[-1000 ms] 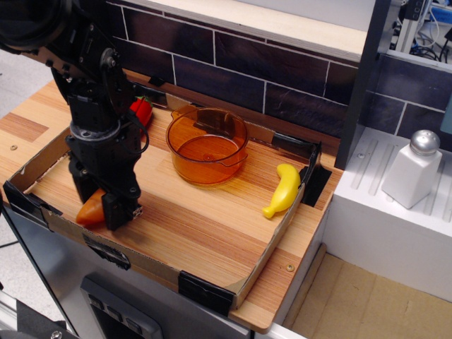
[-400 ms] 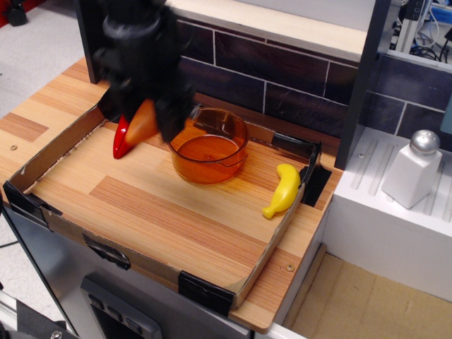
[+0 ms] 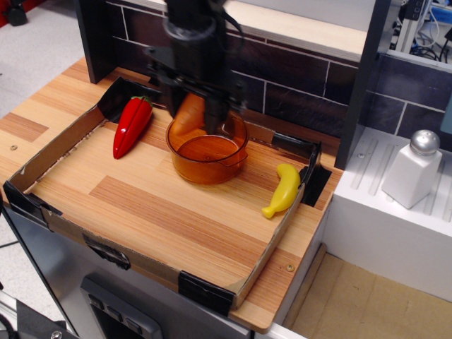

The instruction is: Put carrot in pot

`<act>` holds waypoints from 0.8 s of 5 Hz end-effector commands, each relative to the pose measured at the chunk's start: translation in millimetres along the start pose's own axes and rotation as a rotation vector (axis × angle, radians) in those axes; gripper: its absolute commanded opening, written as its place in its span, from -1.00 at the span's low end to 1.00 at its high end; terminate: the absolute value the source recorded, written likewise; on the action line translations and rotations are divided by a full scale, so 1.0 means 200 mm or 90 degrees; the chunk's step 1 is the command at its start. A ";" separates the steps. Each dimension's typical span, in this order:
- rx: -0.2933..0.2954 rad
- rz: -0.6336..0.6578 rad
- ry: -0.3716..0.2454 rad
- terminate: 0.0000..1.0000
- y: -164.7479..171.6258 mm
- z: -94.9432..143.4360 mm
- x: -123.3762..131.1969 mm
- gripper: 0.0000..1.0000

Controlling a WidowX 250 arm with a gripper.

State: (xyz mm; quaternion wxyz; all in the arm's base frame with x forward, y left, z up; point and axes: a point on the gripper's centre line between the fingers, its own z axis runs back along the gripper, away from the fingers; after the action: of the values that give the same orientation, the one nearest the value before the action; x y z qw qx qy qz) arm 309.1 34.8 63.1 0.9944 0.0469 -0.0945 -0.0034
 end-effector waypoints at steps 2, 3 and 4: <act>0.016 0.048 -0.049 -1.00 0.03 0.02 0.07 1.00; 0.009 0.056 -0.057 -1.00 0.06 0.09 0.09 1.00; 0.006 0.085 -0.073 -1.00 0.10 0.25 0.10 1.00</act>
State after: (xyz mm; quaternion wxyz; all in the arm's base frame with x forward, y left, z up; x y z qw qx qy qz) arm 320.0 41.0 100.8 0.9894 0.0403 -0.1258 0.0602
